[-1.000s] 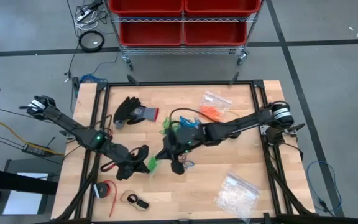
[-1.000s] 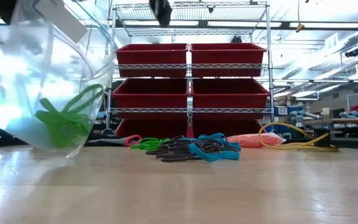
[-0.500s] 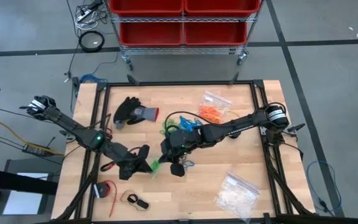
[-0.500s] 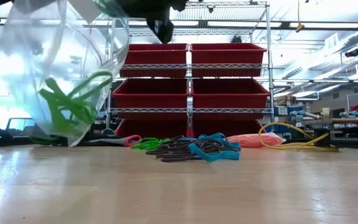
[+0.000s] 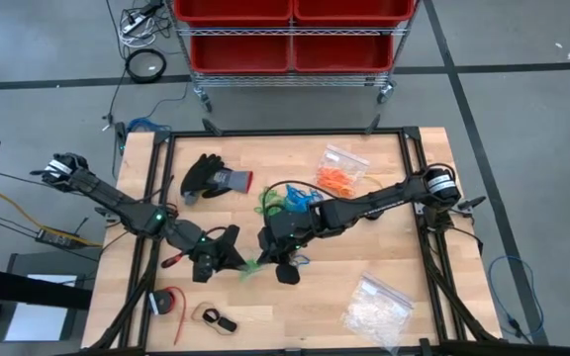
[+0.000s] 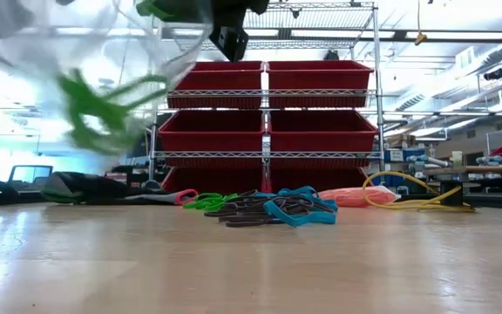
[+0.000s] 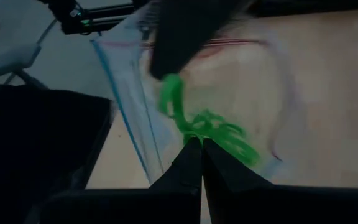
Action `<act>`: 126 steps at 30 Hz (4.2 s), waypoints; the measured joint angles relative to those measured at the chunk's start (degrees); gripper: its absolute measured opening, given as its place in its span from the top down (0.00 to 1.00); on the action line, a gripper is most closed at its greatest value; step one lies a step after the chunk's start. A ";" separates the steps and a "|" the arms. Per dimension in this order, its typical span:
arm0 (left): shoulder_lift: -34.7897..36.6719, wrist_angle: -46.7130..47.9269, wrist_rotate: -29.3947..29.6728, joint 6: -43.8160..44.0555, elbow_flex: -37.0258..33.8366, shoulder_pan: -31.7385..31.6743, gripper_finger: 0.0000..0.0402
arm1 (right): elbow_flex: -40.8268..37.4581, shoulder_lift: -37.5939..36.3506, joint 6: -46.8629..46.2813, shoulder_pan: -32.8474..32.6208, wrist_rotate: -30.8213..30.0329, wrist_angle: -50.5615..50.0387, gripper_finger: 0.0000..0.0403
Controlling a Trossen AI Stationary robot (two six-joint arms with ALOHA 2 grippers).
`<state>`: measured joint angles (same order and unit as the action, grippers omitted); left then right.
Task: Sort rubber bands
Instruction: Put the green rubber band into the transparent zip bag
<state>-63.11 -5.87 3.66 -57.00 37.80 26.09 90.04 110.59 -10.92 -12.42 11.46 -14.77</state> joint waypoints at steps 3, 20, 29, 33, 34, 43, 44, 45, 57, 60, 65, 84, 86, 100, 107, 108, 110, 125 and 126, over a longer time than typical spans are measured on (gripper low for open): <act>0.00 -0.63 0.00 0.05 0.00 -0.43 0.96 | 0.00 0.00 0.00 -0.49 0.15 -0.04 1.00; -0.02 -1.94 -3.29 1.08 -0.02 -0.62 0.96 | -0.02 -0.02 -0.67 -2.15 -6.15 -4.06 0.79; -0.02 -1.24 -3.14 2.18 -0.13 -0.62 0.96 | -0.04 -0.36 -0.16 -3.66 -14.93 -6.63 0.67; -0.02 -0.88 -4.29 3.00 -0.13 -0.62 0.96 | -0.04 -1.63 2.82 -4.55 -20.50 -5.18 0.67; -0.02 -0.66 -4.58 3.18 -0.13 -0.62 0.96 | -0.04 -1.94 3.48 -4.76 -21.71 -4.58 0.67; -0.02 -0.42 -8.14 3.41 -0.13 -0.62 0.96 | -0.06 -1.06 10.83 -4.19 -23.96 -3.48 0.64; -0.02 -0.45 -8.50 3.41 -0.13 -0.62 0.96 | -0.15 -0.94 11.10 -3.88 -23.96 -3.56 0.62; -0.02 -0.56 -8.67 3.41 -0.13 -0.62 0.96 | -0.15 -0.92 11.19 -3.53 -23.96 -3.21 0.60; -0.02 -2.14 -10.56 2.77 -0.13 -0.62 0.96 | -3.71 -1.01 14.22 -0.04 -12.54 7.28 0.40; -0.02 -2.14 -11.12 1.88 -0.13 -0.60 0.96 | -5.26 -1.01 15.94 0.21 -9.10 10.45 0.40; -0.04 -3.04 -11.27 1.79 -0.13 -0.62 0.96 | -8.44 -1.01 16.42 1.05 -9.22 13.13 0.44; -4.21 -8.83 -13.44 -1.00 -0.15 -0.64 0.96 | -8.96 -1.01 16.59 2.72 3.67 18.73 0.50; -6.02 -10.22 -13.42 -1.45 -0.15 -0.64 0.96 | -8.96 -0.94 16.53 2.72 3.75 18.04 0.50; -9.51 -14.95 -12.36 -0.46 -0.13 -0.51 0.96 | -8.86 6.67 9.60 3.15 5.48 15.24 0.54; -9.46 -12.71 -12.20 2.00 -0.11 -0.47 0.96 | -8.83 5.20 10.32 3.27 4.63 15.57 0.60; -9.46 -12.31 -12.06 2.06 -0.11 -0.47 0.96 | -8.83 5.22 10.50 3.25 4.63 15.02 0.62; -9.46 -12.22 -11.78 2.10 -0.11 -0.47 0.96 | -8.83 5.27 10.56 3.20 4.64 13.57 0.68; -9.49 -13.09 -5.78 2.17 -0.11 -0.47 0.96 | -8.76 4.42 11.14 2.75 -5.27 7.47 1.00; -9.49 -13.26 -5.53 2.18 -0.11 -0.47 0.96 | -8.76 4.17 11.15 2.65 -5.34 7.07 1.00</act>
<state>-72.60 -19.13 -1.87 -54.82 37.69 25.63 81.28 114.75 0.23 -9.76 6.12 -7.70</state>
